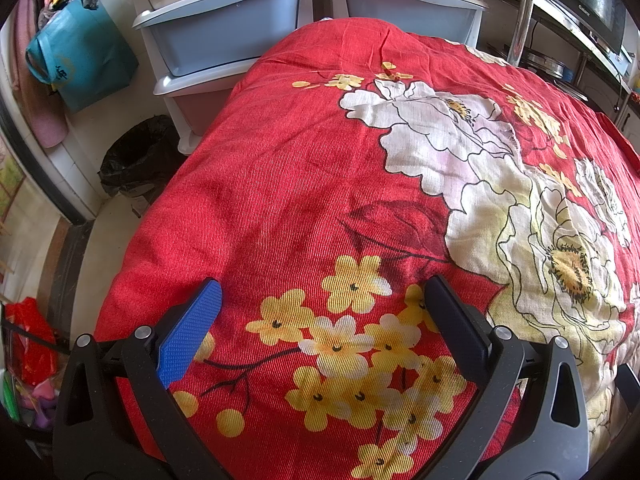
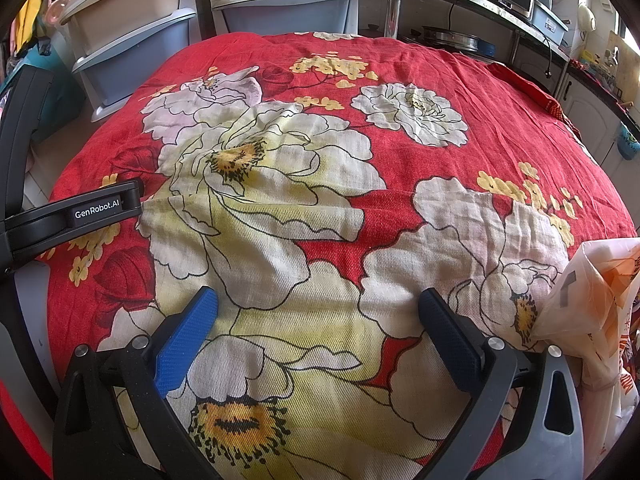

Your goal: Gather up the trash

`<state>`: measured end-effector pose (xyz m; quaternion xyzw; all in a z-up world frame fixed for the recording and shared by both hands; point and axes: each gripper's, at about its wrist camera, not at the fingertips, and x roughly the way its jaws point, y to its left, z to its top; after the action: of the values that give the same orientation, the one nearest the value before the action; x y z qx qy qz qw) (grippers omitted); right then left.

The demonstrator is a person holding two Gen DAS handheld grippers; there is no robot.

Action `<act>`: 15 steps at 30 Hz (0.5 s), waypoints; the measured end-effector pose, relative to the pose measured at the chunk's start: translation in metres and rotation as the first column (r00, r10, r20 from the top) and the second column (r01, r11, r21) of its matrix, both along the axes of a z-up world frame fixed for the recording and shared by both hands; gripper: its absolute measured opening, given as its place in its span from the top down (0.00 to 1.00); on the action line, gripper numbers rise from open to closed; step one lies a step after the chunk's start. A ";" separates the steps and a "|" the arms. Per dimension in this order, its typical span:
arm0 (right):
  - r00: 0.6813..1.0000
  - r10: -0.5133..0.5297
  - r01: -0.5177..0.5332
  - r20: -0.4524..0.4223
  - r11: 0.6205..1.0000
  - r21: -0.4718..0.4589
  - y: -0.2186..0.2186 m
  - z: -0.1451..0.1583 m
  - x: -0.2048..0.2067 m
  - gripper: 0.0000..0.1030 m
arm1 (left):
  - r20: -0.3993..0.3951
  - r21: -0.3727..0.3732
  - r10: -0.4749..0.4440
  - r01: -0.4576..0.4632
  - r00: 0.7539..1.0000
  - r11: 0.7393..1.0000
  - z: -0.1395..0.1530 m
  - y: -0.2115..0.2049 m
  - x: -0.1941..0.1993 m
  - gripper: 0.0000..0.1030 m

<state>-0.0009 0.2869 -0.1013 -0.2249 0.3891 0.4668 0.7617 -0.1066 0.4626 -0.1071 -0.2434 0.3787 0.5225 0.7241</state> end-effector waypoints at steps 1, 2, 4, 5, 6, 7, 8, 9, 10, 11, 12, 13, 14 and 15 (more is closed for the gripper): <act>1.000 0.000 0.000 0.000 1.000 0.000 0.000 0.000 0.000 0.05 | 0.000 0.000 0.000 0.000 1.000 1.000 0.000 0.000 0.000 0.09; 1.000 0.000 0.000 0.000 1.000 0.000 0.000 0.000 0.000 0.05 | 0.000 0.000 0.000 0.000 1.000 1.000 0.000 0.000 0.000 0.09; 1.000 0.000 0.000 0.000 1.000 0.000 0.000 0.000 0.000 0.05 | 0.000 0.000 0.000 0.000 1.000 1.000 0.000 0.000 -0.001 0.09; 1.000 0.000 0.000 0.000 1.000 0.000 0.000 0.000 -0.001 0.05 | 0.000 0.000 0.000 0.000 1.000 1.000 0.000 0.000 0.000 0.09; 1.000 0.000 0.000 0.000 1.000 0.000 -0.001 0.000 -0.001 0.05 | 0.000 0.000 0.000 0.000 1.000 1.000 0.000 0.000 0.000 0.09; 1.000 0.000 0.000 0.000 1.000 0.000 0.000 0.000 0.000 0.05 | 0.000 0.000 0.000 0.000 1.000 1.000 0.000 0.000 -0.001 0.09; 1.000 0.000 0.000 0.000 1.000 0.000 0.000 0.000 0.000 0.05 | 0.000 0.000 0.000 0.000 1.000 1.000 0.000 0.000 0.000 0.09; 1.000 0.000 0.000 0.000 1.000 0.000 0.000 0.000 0.000 0.05 | 0.000 0.000 0.000 0.000 1.000 1.000 0.000 0.000 0.000 0.09; 1.000 0.000 0.000 0.000 1.000 0.000 -0.001 0.000 -0.001 0.05 | 0.000 0.000 0.000 0.000 1.000 1.000 0.000 0.000 0.000 0.09; 1.000 0.000 0.000 0.000 1.000 0.000 -0.001 0.000 -0.001 0.05 | 0.000 0.000 0.000 0.000 1.000 1.000 0.000 0.000 -0.001 0.09; 1.000 0.000 0.000 0.000 1.000 0.000 -0.001 0.000 -0.001 0.05 | 0.000 0.000 0.000 0.000 1.000 1.000 0.000 0.000 0.000 0.09; 1.000 0.000 0.000 0.000 1.000 0.000 -0.001 0.000 -0.001 0.05 | 0.000 0.000 -0.001 0.001 1.000 1.000 0.000 0.000 -0.001 0.09; 1.000 0.000 0.000 0.000 1.000 0.000 -0.001 0.000 -0.001 0.05 | 0.000 0.000 0.000 0.000 1.000 1.000 0.000 0.000 0.000 0.09; 1.000 0.000 0.000 0.000 1.000 0.000 -0.001 0.000 -0.001 0.05 | 0.000 0.000 0.000 0.000 1.000 1.000 0.000 0.000 0.000 0.09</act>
<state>-0.0020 0.2858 -0.1011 -0.2247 0.3892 0.4669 0.7616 -0.1066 0.4624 -0.1070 -0.2434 0.3787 0.5225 0.7241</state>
